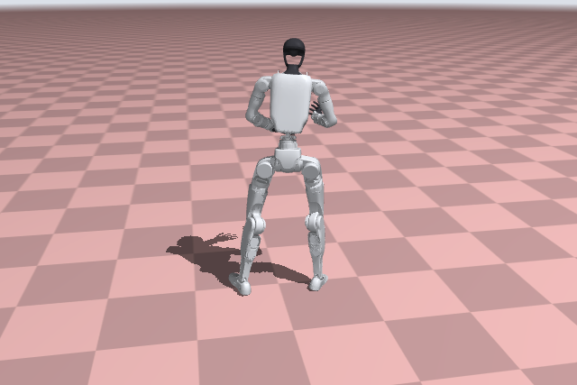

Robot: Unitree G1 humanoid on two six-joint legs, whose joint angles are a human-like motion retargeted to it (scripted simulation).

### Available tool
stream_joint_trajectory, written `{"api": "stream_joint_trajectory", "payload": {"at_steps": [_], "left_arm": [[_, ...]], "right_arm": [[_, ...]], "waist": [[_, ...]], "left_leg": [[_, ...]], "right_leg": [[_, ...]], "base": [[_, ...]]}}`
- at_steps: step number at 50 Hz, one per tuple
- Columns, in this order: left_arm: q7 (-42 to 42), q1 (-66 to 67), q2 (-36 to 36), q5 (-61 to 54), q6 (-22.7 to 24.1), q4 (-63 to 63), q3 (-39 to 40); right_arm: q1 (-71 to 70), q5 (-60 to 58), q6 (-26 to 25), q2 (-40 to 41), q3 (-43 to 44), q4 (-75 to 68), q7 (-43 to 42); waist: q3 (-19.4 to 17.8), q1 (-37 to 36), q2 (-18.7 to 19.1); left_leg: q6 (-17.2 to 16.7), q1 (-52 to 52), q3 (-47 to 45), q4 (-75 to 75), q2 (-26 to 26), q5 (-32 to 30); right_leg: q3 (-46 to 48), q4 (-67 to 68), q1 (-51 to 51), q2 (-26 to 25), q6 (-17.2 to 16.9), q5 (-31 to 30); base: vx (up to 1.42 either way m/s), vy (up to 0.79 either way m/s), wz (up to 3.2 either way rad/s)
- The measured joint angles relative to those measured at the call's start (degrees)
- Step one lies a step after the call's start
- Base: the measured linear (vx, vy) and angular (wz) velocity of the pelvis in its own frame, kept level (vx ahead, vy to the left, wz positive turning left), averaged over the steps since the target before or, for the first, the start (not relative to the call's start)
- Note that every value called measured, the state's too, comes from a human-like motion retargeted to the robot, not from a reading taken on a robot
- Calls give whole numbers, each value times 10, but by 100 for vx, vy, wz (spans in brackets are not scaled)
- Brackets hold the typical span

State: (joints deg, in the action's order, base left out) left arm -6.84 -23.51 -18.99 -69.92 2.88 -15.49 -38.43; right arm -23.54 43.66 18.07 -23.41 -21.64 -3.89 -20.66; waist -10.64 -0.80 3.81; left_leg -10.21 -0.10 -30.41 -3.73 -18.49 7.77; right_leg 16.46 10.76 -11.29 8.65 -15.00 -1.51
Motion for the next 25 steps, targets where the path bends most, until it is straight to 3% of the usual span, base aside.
{"api": "stream_joint_trajectory", "payload": {"at_steps": [2,6,10,12,15,16,17,18,20,25], "left_arm": [[-19,52,-44,-11,-10,24,29],[-22,124,-137,-47,-13,76,88],[-14,171,-245,-69,-1,116,146],[-25,177,-303,-65,2,126,171],[-28,173,-383,-75,13,134,202],[-23,167,-407,-93,15,137,207],[-23,161,-430,-104,17,139,212],[-35,155,-454,-99,20,140,217],[-34,139,-489,-114,30,139,224],[-49,97,-539,-116,19,123,224]], "right_arm": [[40,104,19,65,-11,-2,34],[53,75,16,124,-53,-9,13],[3,-190,-61,120,-104,10,-59],[-35,-331,-111,105,-117,18,-35],[-90,-425,-140,109,-127,39,-36],[-78,-173,-81,151,-120,67,-14],[-77,-15,-37,179,-114,84,3],[-97,-46,-26,180,-108,81,11],[-122,25,19,209,-108,90,-10],[-175,23,9,239,-115,61,-8]], "waist": [[-1,-40,-3],[-20,-111,-2],[-19,-151,0],[-15,-164,6],[-7,-177,17],[-5,-178,22],[-2,-181,26],[1,-183,30],[6,-187,37],[12,-195,43]], "left_leg": [[2,-1,8,3,11,0],[9,31,35,52,59,-17],[17,18,82,38,94,-9],[15,11,105,36,102,-12],[6,5,138,37,111,-18],[1,4,148,37,111,-21],[-4,3,157,37,112,-23],[-7,2,164,38,113,-26],[-15,2,176,39,113,-31],[-21,0,187,40,113,-38]], "right_leg": [[0,-12,8,9,0,-13],[6,-45,55,46,0,-40],[29,-24,73,93,8,-44],[43,-8,77,105,20,-47],[61,21,81,119,36,-53],[68,28,83,122,41,-56],[73,36,85,123,46,-59],[76,42,86,125,49,-63],[80,52,88,126,53,-71],[73,59,86,125,49,-84]], "base": [[-7,28,30],[-4,38,66],[-1,36,108],[-1,26,108],[1,21,103],[3,17,97],[3,14,87],[3,13,74],[2,10,58],[1,3,19]]}}
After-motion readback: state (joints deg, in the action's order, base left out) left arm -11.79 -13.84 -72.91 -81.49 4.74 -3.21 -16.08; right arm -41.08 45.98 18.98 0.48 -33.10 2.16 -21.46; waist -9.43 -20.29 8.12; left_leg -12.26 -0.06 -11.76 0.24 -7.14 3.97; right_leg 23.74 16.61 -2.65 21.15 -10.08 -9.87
